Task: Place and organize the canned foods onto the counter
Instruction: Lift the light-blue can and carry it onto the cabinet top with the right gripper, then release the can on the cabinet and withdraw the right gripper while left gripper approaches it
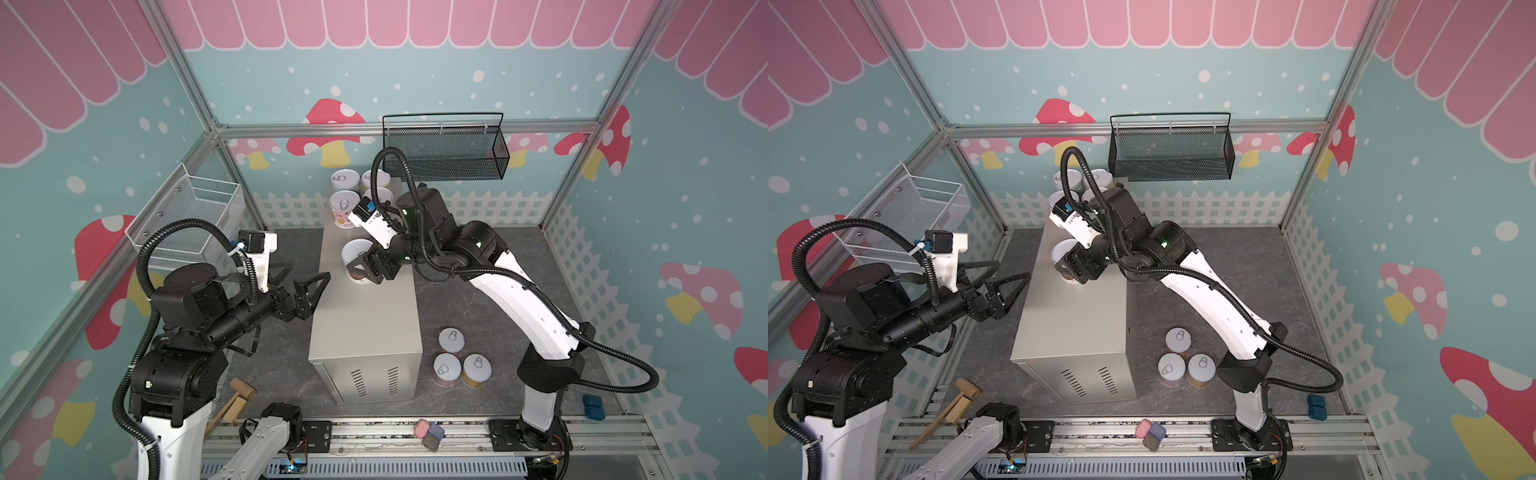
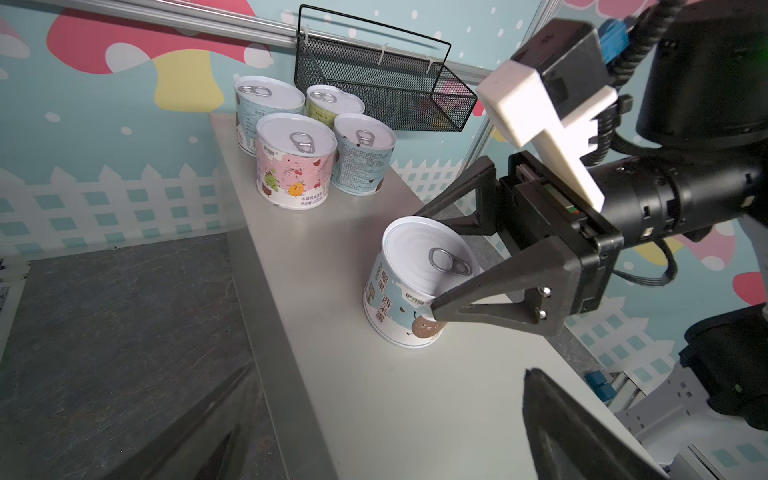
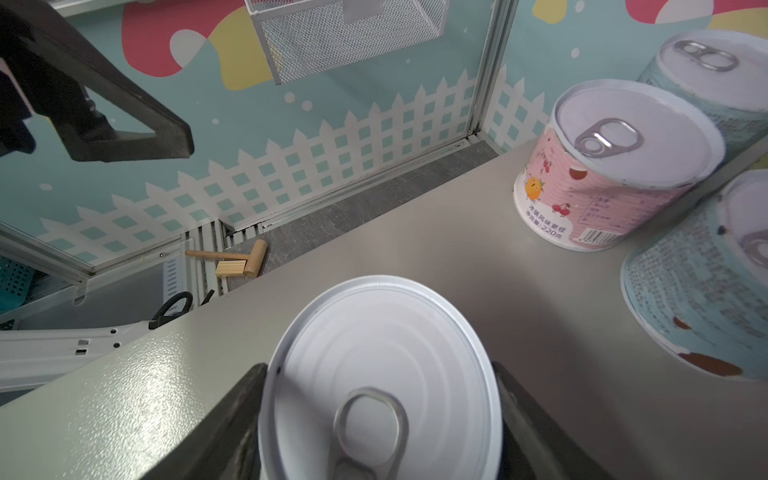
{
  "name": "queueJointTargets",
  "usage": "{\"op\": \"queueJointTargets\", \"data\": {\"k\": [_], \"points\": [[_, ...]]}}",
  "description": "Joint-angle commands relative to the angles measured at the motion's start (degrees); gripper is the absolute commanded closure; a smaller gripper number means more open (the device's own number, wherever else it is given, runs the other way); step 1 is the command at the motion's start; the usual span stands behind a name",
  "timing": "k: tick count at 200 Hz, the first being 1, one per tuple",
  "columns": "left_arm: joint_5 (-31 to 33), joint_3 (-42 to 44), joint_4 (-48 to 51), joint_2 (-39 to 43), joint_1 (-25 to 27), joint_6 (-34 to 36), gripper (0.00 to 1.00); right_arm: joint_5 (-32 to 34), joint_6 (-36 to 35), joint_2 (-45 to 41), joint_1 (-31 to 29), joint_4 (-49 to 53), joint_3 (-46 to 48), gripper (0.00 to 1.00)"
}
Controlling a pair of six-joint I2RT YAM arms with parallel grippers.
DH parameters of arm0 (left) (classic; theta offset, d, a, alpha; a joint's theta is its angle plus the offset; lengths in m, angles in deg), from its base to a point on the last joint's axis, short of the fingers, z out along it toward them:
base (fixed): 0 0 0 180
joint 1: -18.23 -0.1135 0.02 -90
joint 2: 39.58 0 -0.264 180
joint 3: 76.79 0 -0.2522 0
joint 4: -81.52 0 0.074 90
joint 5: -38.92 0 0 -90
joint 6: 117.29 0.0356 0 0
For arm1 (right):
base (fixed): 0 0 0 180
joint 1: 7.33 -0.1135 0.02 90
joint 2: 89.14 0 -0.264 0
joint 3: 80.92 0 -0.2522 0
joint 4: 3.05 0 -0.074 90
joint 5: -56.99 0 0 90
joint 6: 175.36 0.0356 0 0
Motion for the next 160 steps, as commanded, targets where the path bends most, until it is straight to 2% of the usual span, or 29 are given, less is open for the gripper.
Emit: {"op": "queueJointTargets", "data": {"k": [1,40,70,89,120,160], "points": [[2.15,2.87,-0.43,1.37,0.13,1.60,0.01,-0.30,0.28,-0.27,-0.62,-4.02,-1.51,0.27],[0.90,7.23,-3.03,1.97,0.43,1.93,0.01,3.25,1.30,-4.89,-0.59,-7.09,0.26,0.10],[0.50,10.76,-7.07,2.51,2.20,0.52,0.01,8.86,1.77,-10.75,-0.44,-9.45,6.54,0.03],[3.32,11.63,-8.37,1.94,5.50,0.29,0.01,14.69,2.85,-14.13,-0.27,-9.94,11.31,0.02],[13.37,12.16,-9.29,0.65,15.31,1.73,0.01,23.79,4.78,-18.38,-0.25,-11.45,19.84,0.01],[33.64,13.56,-13.26,-1.31,30.62,3.49,0.01,27.05,5.74,-21.57,-0.27,-13.97,27.87,0.01]]}}
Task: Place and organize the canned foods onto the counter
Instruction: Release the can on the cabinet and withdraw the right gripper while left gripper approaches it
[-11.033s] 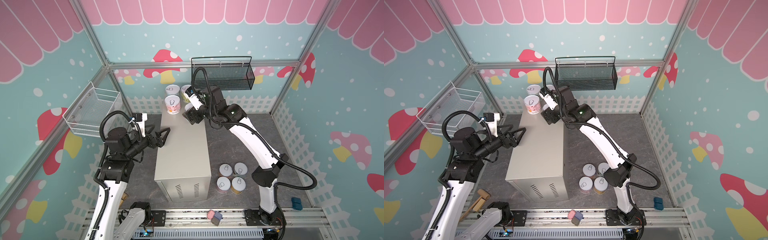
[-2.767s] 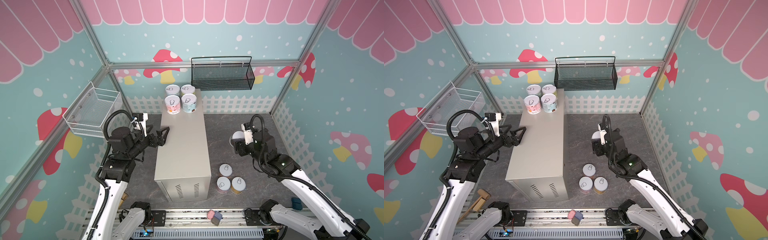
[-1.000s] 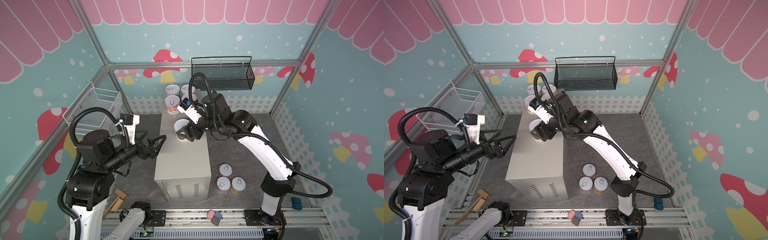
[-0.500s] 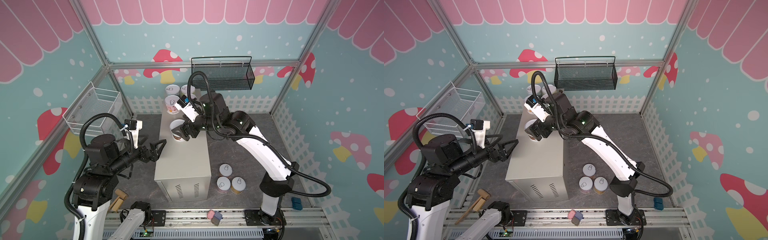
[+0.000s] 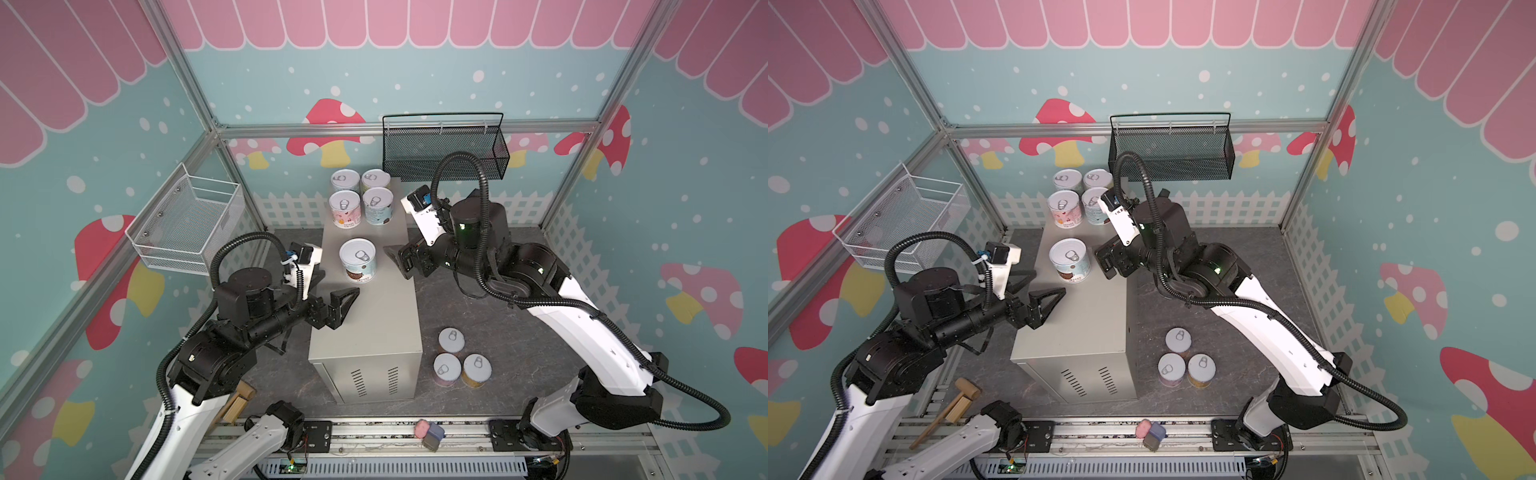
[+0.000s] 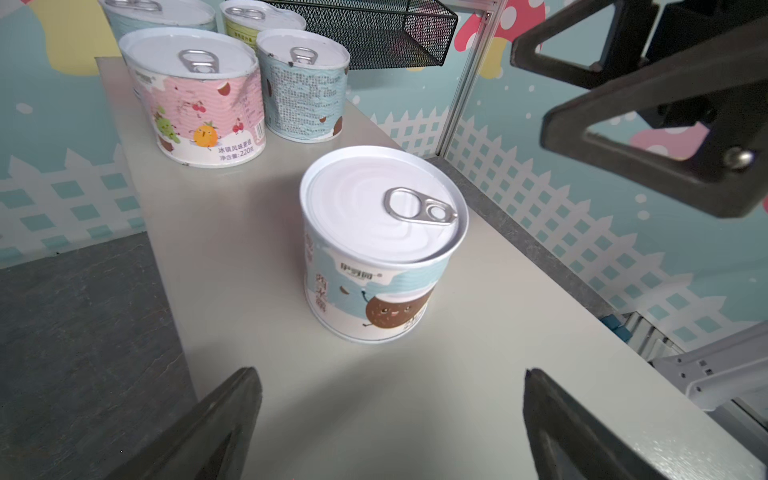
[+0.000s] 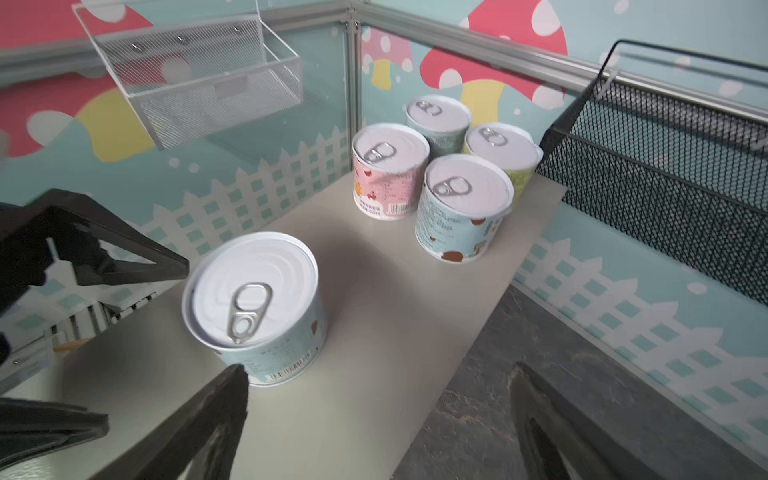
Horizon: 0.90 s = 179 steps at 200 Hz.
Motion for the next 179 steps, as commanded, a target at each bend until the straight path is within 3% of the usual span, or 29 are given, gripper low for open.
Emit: {"op": "queueJointTargets", "data": {"k": [1,24,41,108,179], "points": [[15.87,1.37,-4.00,-1.02,6.84,2.25,0.01,4.63,1.26,-1.03,-0.03,-2.20,3.74,0.01],[25.96,1.97,-6.87,-3.05,13.74,3.52,0.01,5.78,1.53,-2.56,-0.03,-3.30,6.65,0.01],[30.98,2.35,-9.05,-4.55,16.08,3.36,0.01,6.70,1.71,-3.78,0.03,-3.78,8.54,0.01],[33.97,3.50,-17.14,-7.67,16.77,2.49,0.06,5.91,0.51,-9.35,0.57,-6.45,15.40,0.01],[36.76,3.24,-19.10,-10.28,16.70,4.20,0.13,2.67,-2.57,-11.69,0.54,-8.16,17.87,0.01]]}}
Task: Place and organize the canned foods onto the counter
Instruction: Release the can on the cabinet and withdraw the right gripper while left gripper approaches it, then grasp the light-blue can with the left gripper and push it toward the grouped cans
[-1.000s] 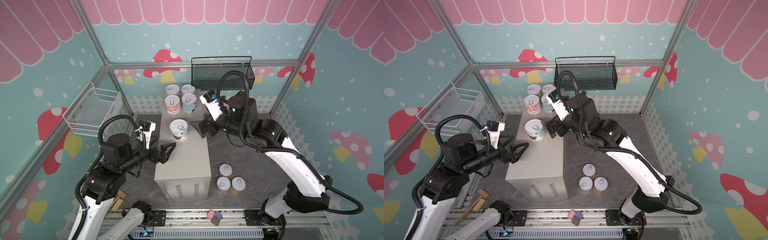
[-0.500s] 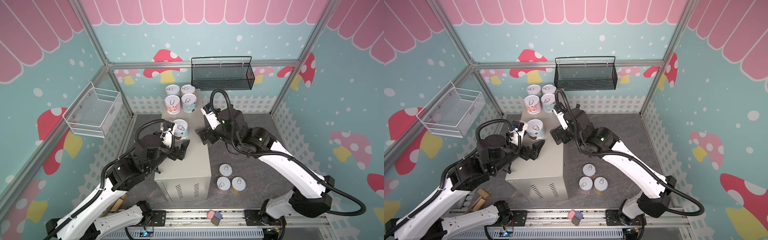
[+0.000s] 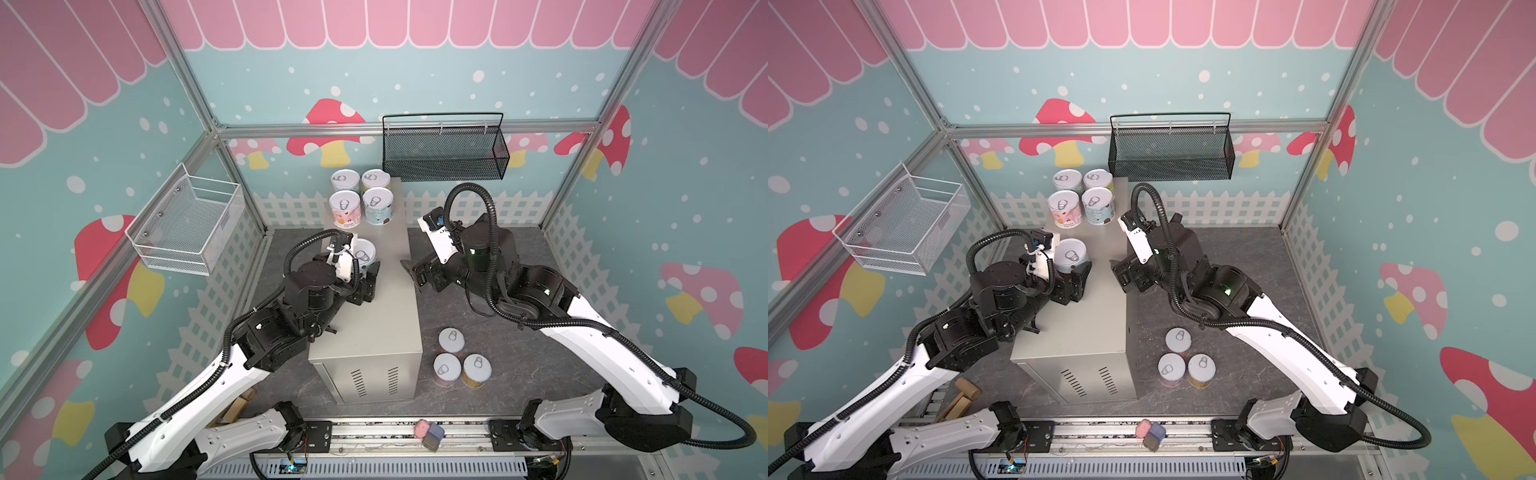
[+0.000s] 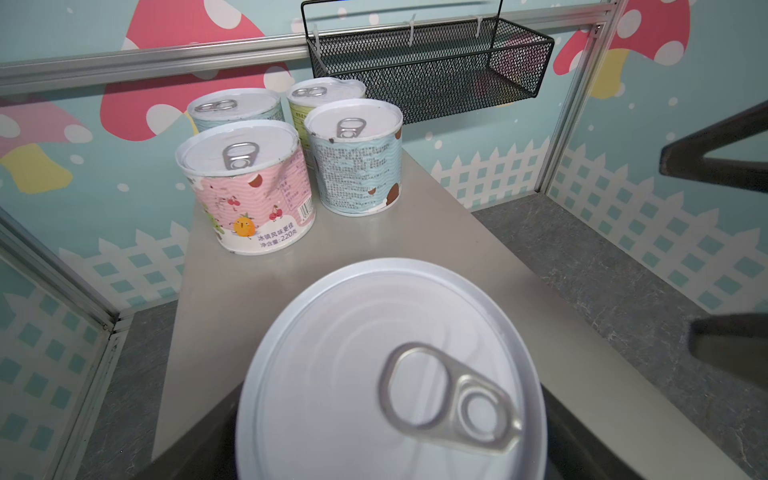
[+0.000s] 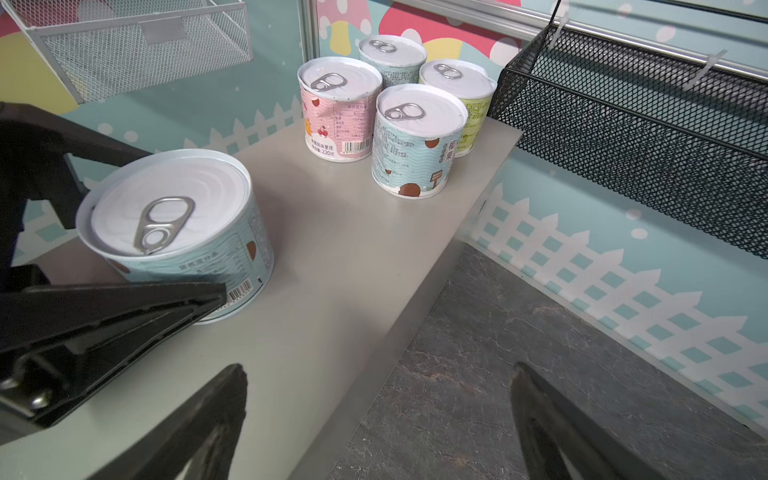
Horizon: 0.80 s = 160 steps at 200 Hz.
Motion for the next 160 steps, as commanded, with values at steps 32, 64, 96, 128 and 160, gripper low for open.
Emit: {"op": "queueJointTargets", "data": {"k": [32,64,96,128,160], "points": [[2.74,0.99,-3.14,-0.18,-0.57,3.46,0.16,-1.57,-2.52,-2.73,0.17,-3.32,2.57,0.01],[-4.09,0.82,-3.19,-0.65,-5.26,4.37,0.17,-1.85,-2.96,-2.75,0.18,-3.85,3.01,0.01],[-12.27,1.38,-3.61,-0.37,-10.32,6.40,0.17,-1.78,-3.49,-2.55,0.17,-4.72,3.64,0.01],[-22.52,0.89,-3.48,-1.49,-16.80,8.01,0.17,-1.63,-4.20,-1.81,0.24,-5.64,3.58,0.01],[-30.57,-0.87,-3.45,-3.47,-22.20,8.19,0.18,-1.72,-4.56,-1.44,0.57,-6.75,4.01,0.01]]}}
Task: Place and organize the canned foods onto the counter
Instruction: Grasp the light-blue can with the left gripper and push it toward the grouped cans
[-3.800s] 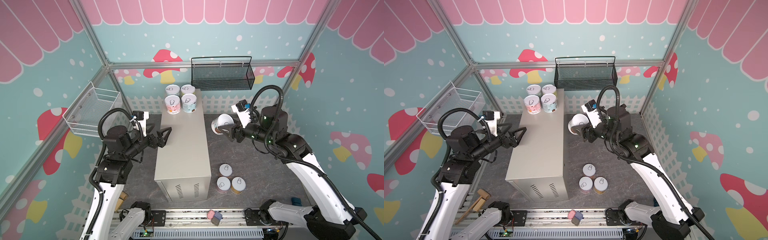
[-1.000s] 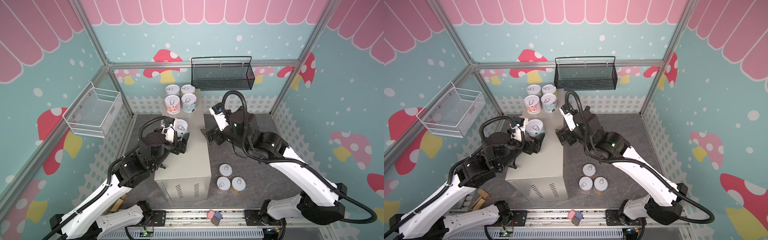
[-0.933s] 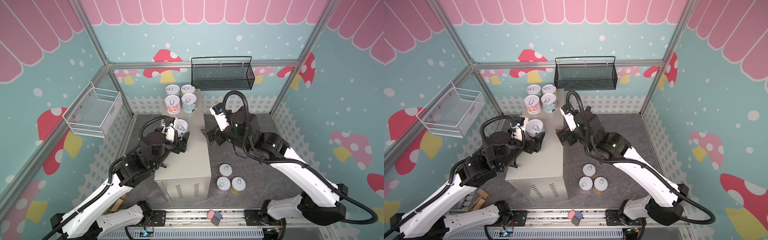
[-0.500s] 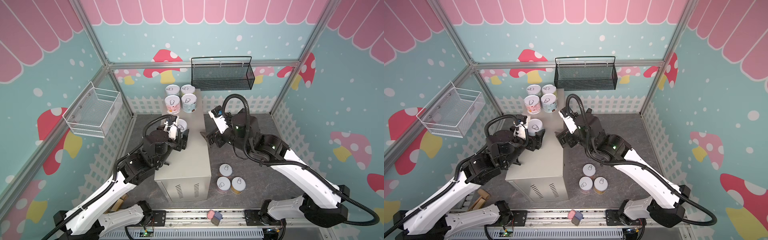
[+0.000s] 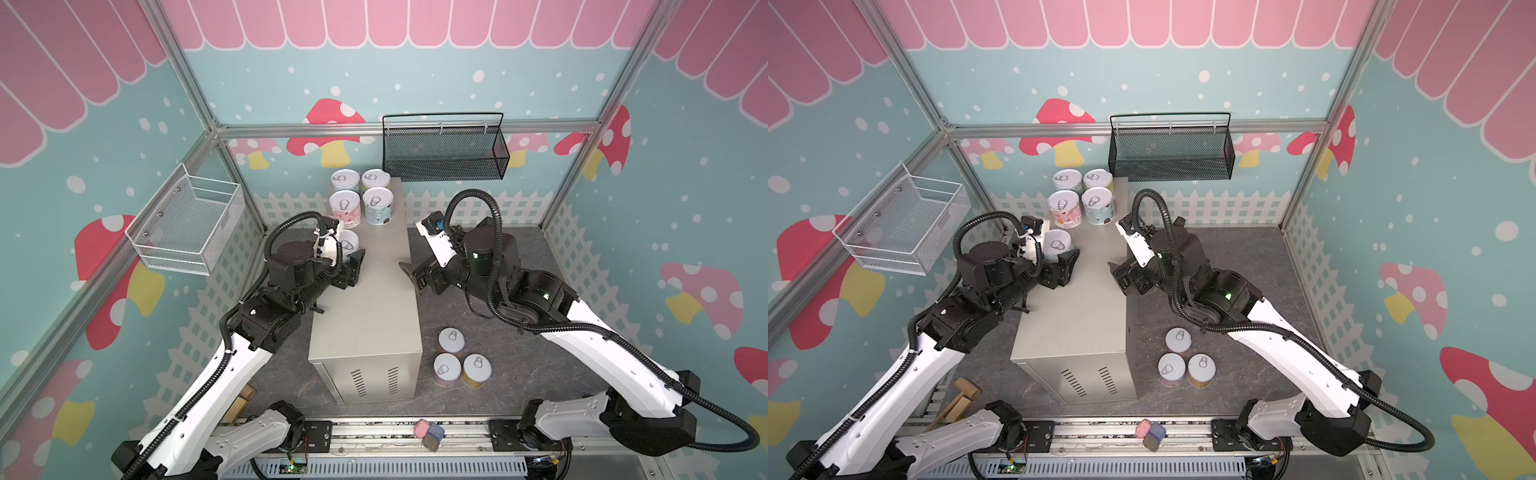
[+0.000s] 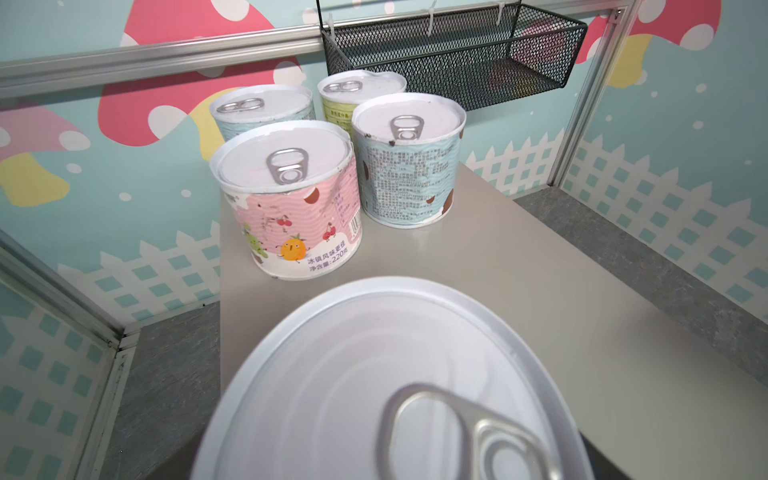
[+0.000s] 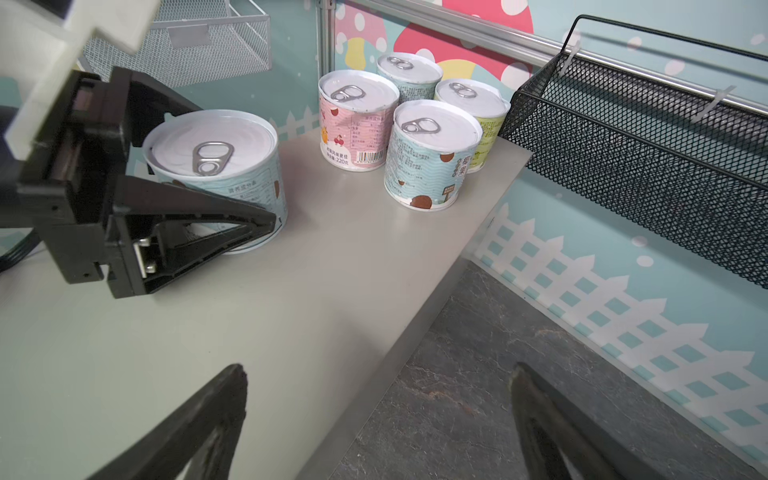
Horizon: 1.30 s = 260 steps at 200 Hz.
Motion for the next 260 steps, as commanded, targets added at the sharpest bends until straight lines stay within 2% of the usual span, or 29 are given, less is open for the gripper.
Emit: {"op": "queueJointTargets", "data": {"k": [1,59,129,157,183,225,260], "points": [[-9.40,-1.69,-0.70,-1.53,-2.81,2.05,0.18,-0.22,-1.39,0.26,0.53,-2.10,0.56,0.01],[-13.26,-3.16,-0.96,-4.35,-5.86,3.13,0.19,-0.46,-1.39,-0.21,1.30,-3.79,2.06,0.01],[-11.62,-3.40,-1.42,-4.88,-6.19,3.57,0.19,-1.06,-1.09,-0.36,1.66,-4.28,2.41,0.01],[-11.90,-2.84,-1.11,-2.64,-6.15,3.39,0.08,-1.20,-0.89,-0.63,1.67,-4.32,2.80,0.01],[-13.16,-0.69,-0.95,0.76,-6.19,3.71,0.03,-1.54,-0.50,-0.82,1.67,-4.28,2.81,0.01],[-15.07,0.02,0.16,2.00,-6.45,5.06,0.03,-2.02,0.44,-0.42,1.73,-4.44,2.76,0.01],[-18.01,0.79,-0.97,1.72,-8.69,4.80,0.06,-2.72,1.14,-0.30,1.67,-4.97,3.24,0.01]]}}
